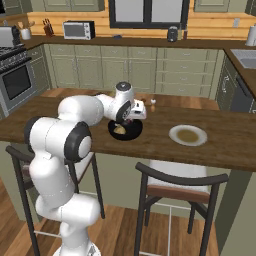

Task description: Pick the chicken drumstick and onion from their plates and place them in the bowl. Then put the bowl in the fridge.

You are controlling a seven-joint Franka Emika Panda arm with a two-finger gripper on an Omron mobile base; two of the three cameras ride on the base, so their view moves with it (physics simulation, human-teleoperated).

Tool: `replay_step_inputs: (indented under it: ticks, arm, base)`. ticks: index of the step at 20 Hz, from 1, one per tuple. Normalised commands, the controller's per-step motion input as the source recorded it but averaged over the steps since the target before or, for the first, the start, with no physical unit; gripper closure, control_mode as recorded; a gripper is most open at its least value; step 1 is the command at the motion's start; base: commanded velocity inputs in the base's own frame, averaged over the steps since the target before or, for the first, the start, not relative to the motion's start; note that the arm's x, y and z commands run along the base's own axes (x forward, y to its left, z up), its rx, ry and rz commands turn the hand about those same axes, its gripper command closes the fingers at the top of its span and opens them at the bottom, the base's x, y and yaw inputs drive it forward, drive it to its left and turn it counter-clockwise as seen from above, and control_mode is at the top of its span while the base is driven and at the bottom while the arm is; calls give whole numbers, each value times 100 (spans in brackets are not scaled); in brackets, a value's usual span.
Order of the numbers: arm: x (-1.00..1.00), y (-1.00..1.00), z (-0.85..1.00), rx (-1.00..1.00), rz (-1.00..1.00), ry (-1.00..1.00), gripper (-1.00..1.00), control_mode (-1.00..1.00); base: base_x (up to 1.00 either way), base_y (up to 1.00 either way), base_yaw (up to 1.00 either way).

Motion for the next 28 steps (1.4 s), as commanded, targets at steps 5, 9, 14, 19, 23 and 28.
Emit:
replay_step_inputs:
  ticks: [5,9,14,19,23,28]
  arm:
    - [33,-4,-49,0,14,0,100,-100]
    - [23,0,-30,0,14,4,100,-100]
    - [11,0,-20,0,10,9,100,-100]
    - [2,0,-7,0,8,9,100,-100]
    - [4,2,-3,0,7,9,100,-100]
    - [22,7,-14,0,6,6,100,-100]
  base:
    - [0,0,0]
    - [0,0,0]
    - [0,0,0]
    - [0,0,0]
    - [0,0,0]
    - [0,0,0]
